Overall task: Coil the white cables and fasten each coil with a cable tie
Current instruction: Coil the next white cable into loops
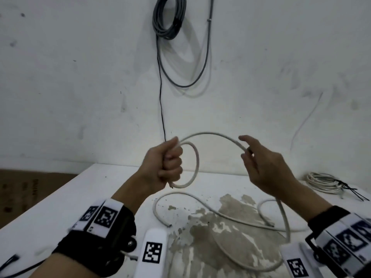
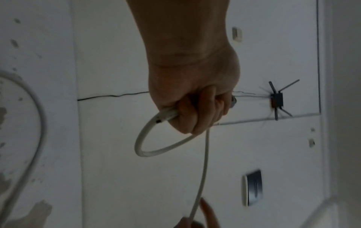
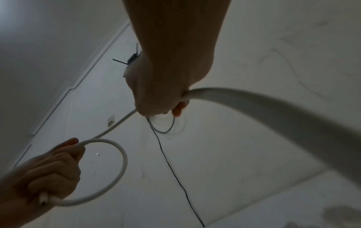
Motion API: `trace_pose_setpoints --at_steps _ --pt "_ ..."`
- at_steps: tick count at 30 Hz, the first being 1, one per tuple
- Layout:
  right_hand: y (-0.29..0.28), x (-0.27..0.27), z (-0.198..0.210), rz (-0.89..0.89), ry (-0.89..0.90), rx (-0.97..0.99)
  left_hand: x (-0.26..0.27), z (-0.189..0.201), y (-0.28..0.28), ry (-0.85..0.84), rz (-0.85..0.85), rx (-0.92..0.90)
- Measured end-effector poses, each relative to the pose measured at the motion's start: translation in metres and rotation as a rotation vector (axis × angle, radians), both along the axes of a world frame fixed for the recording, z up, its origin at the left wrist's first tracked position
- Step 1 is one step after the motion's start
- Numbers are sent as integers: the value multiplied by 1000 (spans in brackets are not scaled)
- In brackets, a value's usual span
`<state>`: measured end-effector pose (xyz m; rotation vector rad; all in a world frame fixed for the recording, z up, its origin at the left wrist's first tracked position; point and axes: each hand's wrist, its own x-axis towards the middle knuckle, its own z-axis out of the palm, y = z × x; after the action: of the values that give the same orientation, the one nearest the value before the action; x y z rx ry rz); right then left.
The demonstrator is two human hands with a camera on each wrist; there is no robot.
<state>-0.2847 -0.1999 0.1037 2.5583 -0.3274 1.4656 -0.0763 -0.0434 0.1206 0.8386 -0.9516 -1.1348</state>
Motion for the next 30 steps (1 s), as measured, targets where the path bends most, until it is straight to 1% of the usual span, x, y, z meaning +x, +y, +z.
trace_pose_setpoints --at_steps 1,3,5,6,8,12,16,20,21,22,23,24,25,26,27,28,30 --pt "-2 1 -9 -6 39 -1 6 0 1 90 1 -17" --pt "-8 1 -22 -21 56 -12 14 0 6 191 -39 -26" --pt "-12 1 -22 -42 -34 38 19 -4 10 203 -116 -11" --pt "-14 0 -19 -62 -84 62 19 -7 11 178 -139 -4" --pt "-17 -1 -13 -117 -148 79 17 -12 12 105 -130 23" --pt "-22 -1 -4 -188 -193 93 12 -15 14 -53 -82 29" --pt "-24 -3 3 -224 -244 84 9 -15 15 -267 2 23" --pt "-28 -8 8 -246 -278 73 5 -13 20 -366 93 42" --pt "-29 -9 7 -226 -264 63 4 -13 21 -351 107 33" --pt "-31 -11 5 -191 -238 54 5 -13 21 -295 114 17" --pt "-30 -11 1 -146 -201 58 8 -13 21 -177 94 -11" --pt "-29 -11 -4 -104 -159 76 13 -14 20 -18 18 -60" --pt "-28 -11 -10 -77 -120 101 18 -14 18 142 -116 -118" --pt "-26 -10 -16 -72 -89 124 22 -15 17 264 -280 -181" --pt "-24 -9 -21 -88 -72 145 23 -15 17 329 -369 -246" --pt "-22 -8 -25 -117 -68 175 22 -14 18 344 -360 -285" --pt "-19 -6 -29 -172 -82 250 20 -16 18 352 -383 -302"
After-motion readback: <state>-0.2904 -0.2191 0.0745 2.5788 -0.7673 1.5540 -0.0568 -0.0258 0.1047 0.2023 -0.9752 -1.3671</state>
